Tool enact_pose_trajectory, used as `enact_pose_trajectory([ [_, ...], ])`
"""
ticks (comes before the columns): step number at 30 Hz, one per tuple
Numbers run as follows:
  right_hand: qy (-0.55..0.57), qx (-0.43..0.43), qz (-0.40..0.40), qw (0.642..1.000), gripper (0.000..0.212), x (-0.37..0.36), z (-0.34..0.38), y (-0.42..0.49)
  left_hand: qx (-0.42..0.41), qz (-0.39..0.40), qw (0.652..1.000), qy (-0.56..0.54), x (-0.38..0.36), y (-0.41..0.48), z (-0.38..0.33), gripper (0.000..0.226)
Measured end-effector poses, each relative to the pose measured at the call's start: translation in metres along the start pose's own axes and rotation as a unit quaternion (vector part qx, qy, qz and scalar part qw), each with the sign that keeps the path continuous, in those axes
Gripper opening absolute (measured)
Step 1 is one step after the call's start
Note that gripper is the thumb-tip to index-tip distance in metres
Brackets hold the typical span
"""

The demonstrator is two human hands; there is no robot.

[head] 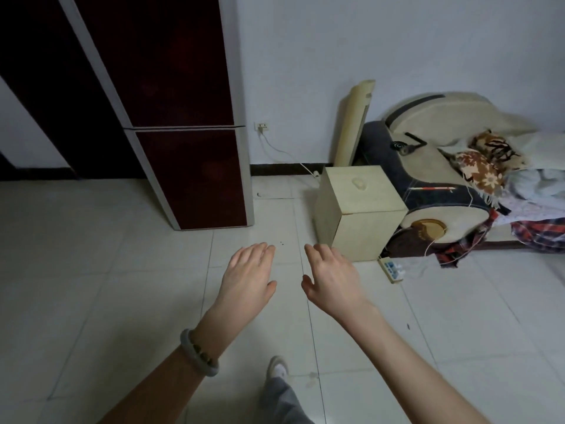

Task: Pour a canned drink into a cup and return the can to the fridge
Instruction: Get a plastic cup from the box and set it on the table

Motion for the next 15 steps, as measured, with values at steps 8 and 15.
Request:
enact_pose_trajectory([
  [8,0.007,0.001,-0.001,1.000,0.049,0.039,-0.033,0.145,-0.011,-0.004,1.000,0.007,0.030,0.139,0.052,0.061],
  [15,0.016,-0.010,0.016,1.000,0.048,0.053,-0.048,0.237,-0.018,0.008,1.000,-0.006,0.035,0.226,0.091,0.059],
])
Point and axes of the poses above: each hand's wrist, its own y-axis towards the middle knuckle, its own x-axis out of the back of the hand, z = x × y, the point moved 5 cm from there along y, towards the middle knuckle, and after that the axes turned 13 degrees about z, right-handed, at the moved point
